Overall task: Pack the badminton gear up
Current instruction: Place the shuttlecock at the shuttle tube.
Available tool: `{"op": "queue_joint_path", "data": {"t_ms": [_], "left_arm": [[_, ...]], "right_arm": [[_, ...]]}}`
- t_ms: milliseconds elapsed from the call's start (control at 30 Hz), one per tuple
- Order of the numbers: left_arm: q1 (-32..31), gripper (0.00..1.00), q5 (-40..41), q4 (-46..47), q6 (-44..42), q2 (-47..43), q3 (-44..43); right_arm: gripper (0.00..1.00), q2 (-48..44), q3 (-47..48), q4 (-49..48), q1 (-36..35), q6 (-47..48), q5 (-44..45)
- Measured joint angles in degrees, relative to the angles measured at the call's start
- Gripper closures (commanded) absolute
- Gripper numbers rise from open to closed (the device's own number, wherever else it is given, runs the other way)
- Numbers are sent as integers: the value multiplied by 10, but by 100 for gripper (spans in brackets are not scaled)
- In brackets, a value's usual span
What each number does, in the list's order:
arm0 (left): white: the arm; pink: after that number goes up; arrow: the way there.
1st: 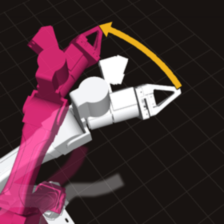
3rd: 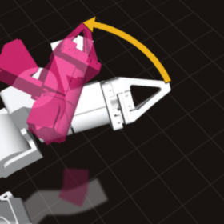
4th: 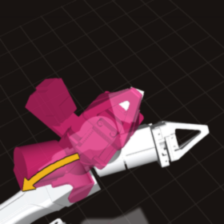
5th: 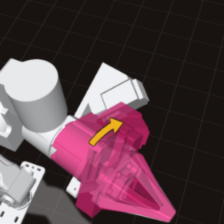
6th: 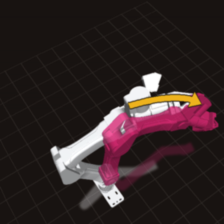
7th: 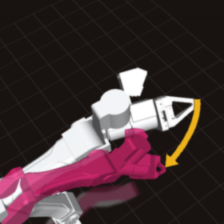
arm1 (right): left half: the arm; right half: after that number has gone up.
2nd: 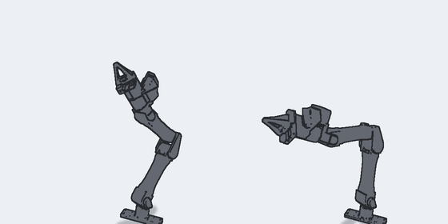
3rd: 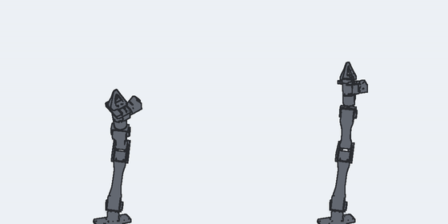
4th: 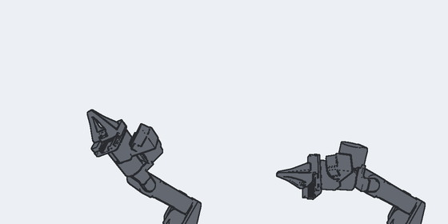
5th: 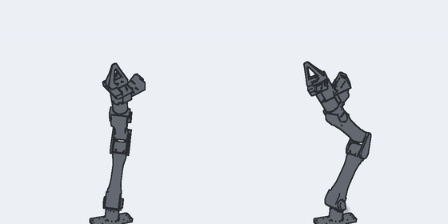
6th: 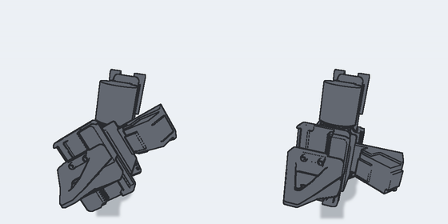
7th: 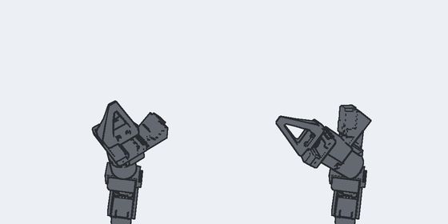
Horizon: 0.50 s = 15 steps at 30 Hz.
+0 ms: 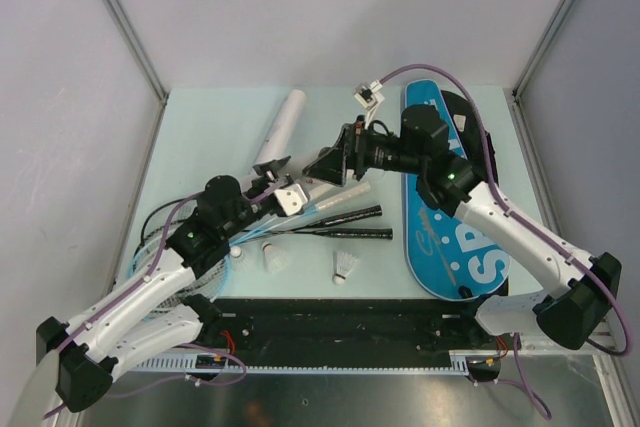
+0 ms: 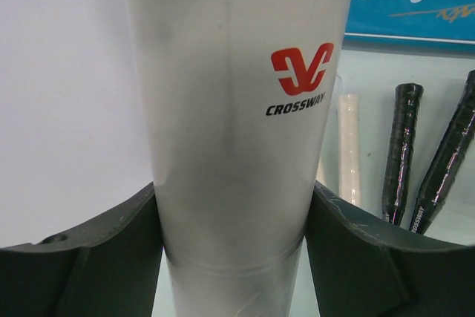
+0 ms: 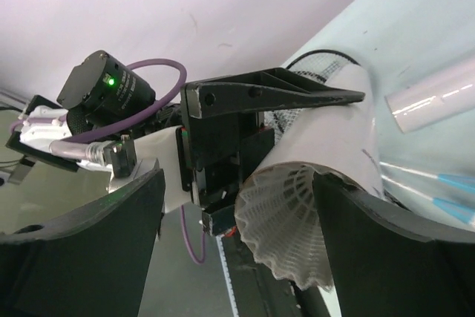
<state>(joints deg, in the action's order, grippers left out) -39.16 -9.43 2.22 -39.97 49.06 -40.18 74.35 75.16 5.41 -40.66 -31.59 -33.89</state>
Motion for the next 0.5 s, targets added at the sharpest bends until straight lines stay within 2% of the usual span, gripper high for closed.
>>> {"op": "queue_joint_path", "data": {"t_ms": [200,300,400,500], "left_arm": [[-1,78,12,-21,0,0,0],[-4,79,26,-29,1,4,0],[-9,79,62,-11,11,16,0],[-9,79,92,3,16,31,-4]], "right_arm": [[14,5,-47,-76,-35,-59,56],[6,-7,-78,-109,-28,-85,77],[4,-49,-103,-105,7,-95,79],[3,-109,-109,-101,72,-99,73]]}}
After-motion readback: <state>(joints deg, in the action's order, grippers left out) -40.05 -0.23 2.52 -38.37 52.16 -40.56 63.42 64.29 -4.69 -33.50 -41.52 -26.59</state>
